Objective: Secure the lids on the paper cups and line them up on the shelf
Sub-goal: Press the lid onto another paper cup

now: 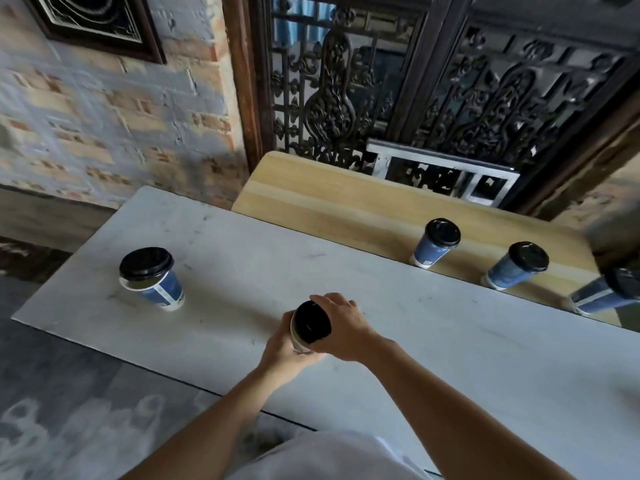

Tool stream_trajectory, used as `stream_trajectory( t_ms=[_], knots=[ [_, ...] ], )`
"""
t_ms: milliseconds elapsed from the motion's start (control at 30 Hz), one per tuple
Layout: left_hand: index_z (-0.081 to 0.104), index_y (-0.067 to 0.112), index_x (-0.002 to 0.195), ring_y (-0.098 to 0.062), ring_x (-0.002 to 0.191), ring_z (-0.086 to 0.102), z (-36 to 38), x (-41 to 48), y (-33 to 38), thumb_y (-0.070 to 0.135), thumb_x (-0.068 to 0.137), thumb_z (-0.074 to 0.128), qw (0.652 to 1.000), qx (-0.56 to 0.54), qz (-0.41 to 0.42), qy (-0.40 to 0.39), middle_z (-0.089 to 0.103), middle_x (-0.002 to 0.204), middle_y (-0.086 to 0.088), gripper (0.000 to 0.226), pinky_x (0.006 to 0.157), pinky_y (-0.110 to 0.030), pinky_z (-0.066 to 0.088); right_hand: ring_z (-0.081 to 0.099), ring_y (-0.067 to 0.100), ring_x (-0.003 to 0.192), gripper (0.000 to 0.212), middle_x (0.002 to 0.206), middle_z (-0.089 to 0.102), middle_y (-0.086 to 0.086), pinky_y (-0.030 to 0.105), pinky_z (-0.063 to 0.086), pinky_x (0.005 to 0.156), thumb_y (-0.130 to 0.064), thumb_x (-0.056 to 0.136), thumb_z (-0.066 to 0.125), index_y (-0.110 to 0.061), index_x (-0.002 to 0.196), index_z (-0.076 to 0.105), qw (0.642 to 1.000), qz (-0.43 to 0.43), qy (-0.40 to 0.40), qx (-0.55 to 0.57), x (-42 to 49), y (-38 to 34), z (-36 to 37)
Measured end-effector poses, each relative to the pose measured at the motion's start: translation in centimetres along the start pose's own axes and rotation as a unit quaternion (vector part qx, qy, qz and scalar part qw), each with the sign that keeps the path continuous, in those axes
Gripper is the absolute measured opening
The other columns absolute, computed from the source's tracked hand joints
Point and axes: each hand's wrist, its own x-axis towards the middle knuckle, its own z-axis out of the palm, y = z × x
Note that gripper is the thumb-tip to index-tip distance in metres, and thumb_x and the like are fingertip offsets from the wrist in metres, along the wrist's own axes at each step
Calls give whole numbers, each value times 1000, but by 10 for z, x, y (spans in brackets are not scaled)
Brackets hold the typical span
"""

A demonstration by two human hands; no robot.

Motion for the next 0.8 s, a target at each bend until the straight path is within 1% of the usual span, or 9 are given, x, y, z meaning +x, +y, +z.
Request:
stream_trajectory(
  t_ms=[100, 233, 367, 433, 533, 633, 667, 733, 800],
  knots=[
    [48, 38, 110, 3, 85, 66, 20, 0, 12, 20, 63, 92, 1000, 5, 18, -16, 68, 98, 18, 67, 64, -8, 48, 31, 26, 136, 87, 152, 36, -2, 37, 38, 109, -35, 79, 77, -30, 154, 33, 1000, 23, 10, 8, -10, 16, -12],
    [51, 34, 112, -2, 87, 68, 43, 2, 19, 22, 60, 92, 999, 2, 28, -32, 70, 99, 11, 68, 67, -16, 53, 32, 24, 134, 89, 152, 36, -3, 33, 38, 107, -24, 76, 77, -29, 153, 33, 998, 40, 41, 7, -25, 35, -28],
    [49, 30, 118, -5, 93, 69, 55, 5, 24, 25, 61, 92, 998, 5, 34, -52, 70, 104, 11, 72, 76, -29, 59, 33, 23, 130, 83, 151, 36, -6, 34, 44, 103, -28, 80, 75, -32, 152, 35, 998, 17, 54, -35, -39, 41, -28],
    [47, 34, 115, -11, 92, 69, 58, 4, 28, 25, 59, 91, 998, 17, 19, -60, 70, 101, 9, 72, 73, -33, 58, 32, 23, 130, 80, 149, 35, -9, 39, 50, 96, -30, 81, 75, -34, 151, 35, 997, 11, 49, -66, -42, 42, -20],
    [46, 34, 120, -9, 96, 67, 55, 3, 35, 21, 61, 91, 997, 20, 12, -67, 69, 104, 10, 75, 74, -30, 57, 31, 23, 129, 78, 147, 34, -13, 41, 54, 87, -28, 82, 73, -37, 149, 34, 994, 13, 58, -92, -39, 45, -11],
    [44, 32, 123, 4, 92, 63, 49, 2, 39, 16, 66, 91, 996, 31, 18, -87, 66, 103, 14, 75, 68, -13, 50, 31, 22, 128, 79, 146, 35, -13, 40, 53, 88, -32, 81, 75, -38, 149, 35, 996, 17, 53, -74, -34, 48, -12],
    [44, 32, 121, 4, 89, 62, 47, 3, 39, 16, 67, 89, 995, 38, 10, -96, 66, 102, 14, 72, 68, -13, 50, 31, 22, 128, 80, 146, 36, -12, 41, 53, 89, -31, 80, 75, -38, 149, 35, 996, 15, 50, -69, -34, 50, -13],
    [52, 28, 120, -9, 83, 65, 40, 8, 41, 13, 71, 80, 992, 16, -43, -118, 69, 101, 6, 58, 72, -27, 58, 33, 23, 126, 81, 147, 36, -12, 41, 53, 89, -27, 79, 76, -37, 149, 36, 997, 8, 52, -63, -34, 54, -11],
    [62, 21, 117, -19, 81, 70, 32, 9, 50, 12, 79, 69, 978, -83, -133, -139, 74, 98, -3, 39, 84, -42, 61, 33, 25, 127, 83, 149, 33, -12, 42, 54, 87, -23, 79, 74, -34, 151, 34, 995, -7, 66, -69, -36, 57, -5]
  ],
)
